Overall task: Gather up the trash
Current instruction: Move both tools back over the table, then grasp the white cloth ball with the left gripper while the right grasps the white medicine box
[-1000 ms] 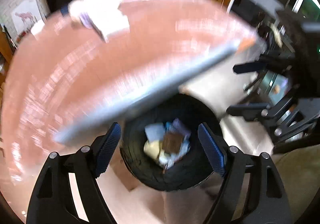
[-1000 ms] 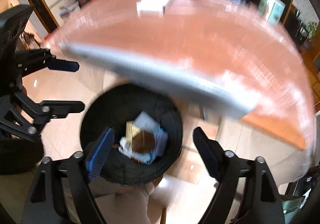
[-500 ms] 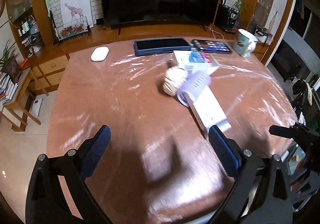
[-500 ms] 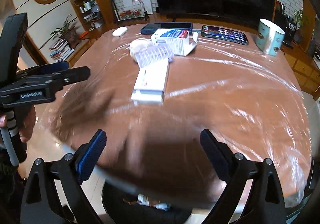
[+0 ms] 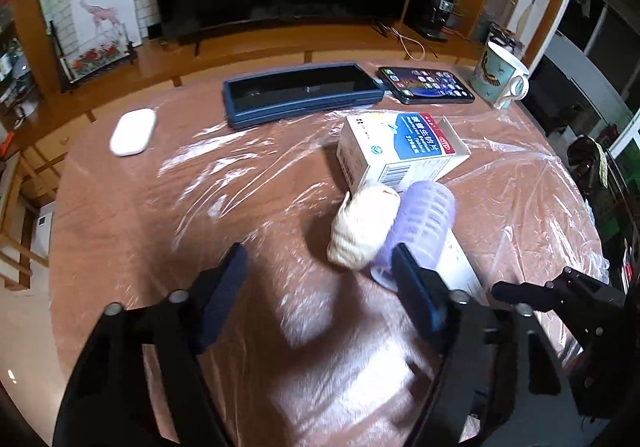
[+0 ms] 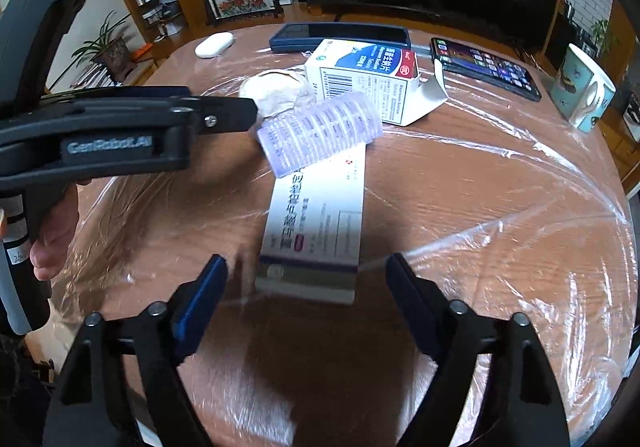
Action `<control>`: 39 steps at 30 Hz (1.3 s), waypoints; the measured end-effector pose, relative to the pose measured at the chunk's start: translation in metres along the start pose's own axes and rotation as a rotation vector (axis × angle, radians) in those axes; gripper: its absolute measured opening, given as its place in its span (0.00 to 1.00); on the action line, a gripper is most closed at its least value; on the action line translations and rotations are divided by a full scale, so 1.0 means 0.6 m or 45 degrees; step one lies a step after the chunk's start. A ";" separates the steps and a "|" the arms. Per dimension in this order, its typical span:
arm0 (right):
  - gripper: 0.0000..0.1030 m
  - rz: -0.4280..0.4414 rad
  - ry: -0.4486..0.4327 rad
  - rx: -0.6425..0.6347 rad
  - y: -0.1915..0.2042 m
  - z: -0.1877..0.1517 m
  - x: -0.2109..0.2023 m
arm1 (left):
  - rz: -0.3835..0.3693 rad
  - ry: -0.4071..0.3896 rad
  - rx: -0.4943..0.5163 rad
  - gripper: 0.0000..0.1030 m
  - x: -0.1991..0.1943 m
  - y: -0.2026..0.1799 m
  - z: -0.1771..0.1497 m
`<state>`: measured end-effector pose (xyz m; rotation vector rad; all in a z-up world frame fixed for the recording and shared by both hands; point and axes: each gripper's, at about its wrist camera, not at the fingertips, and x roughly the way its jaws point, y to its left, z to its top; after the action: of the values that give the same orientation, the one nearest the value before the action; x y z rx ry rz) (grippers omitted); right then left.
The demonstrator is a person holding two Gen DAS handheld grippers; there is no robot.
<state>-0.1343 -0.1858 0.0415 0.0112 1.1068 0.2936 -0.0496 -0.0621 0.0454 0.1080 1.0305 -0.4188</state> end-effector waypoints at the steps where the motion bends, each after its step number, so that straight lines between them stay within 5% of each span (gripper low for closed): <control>1: 0.71 -0.002 -0.002 0.006 -0.001 0.000 0.000 | -0.008 0.006 0.005 0.67 0.006 0.001 0.003; 3: 0.65 -0.005 0.000 0.017 -0.003 0.005 0.007 | -0.043 0.017 0.010 0.52 0.017 0.002 0.010; 6: 0.60 -0.015 -0.006 0.037 -0.007 0.010 0.014 | -0.084 0.035 0.023 0.49 0.030 0.002 0.020; 19: 0.52 -0.074 -0.024 0.005 0.001 0.013 0.016 | -0.109 0.055 0.132 0.47 0.058 -0.023 0.039; 24: 0.51 -0.057 -0.043 0.008 -0.007 0.004 0.007 | -0.103 0.041 0.111 0.27 0.060 -0.022 0.035; 39: 0.50 0.049 -0.082 0.059 -0.044 -0.027 -0.058 | -0.089 -0.020 -0.044 0.25 0.000 -0.001 -0.028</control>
<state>-0.1569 -0.2218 0.0609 0.0823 1.0503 0.3001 -0.0634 -0.0581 0.0366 0.0380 1.0279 -0.4646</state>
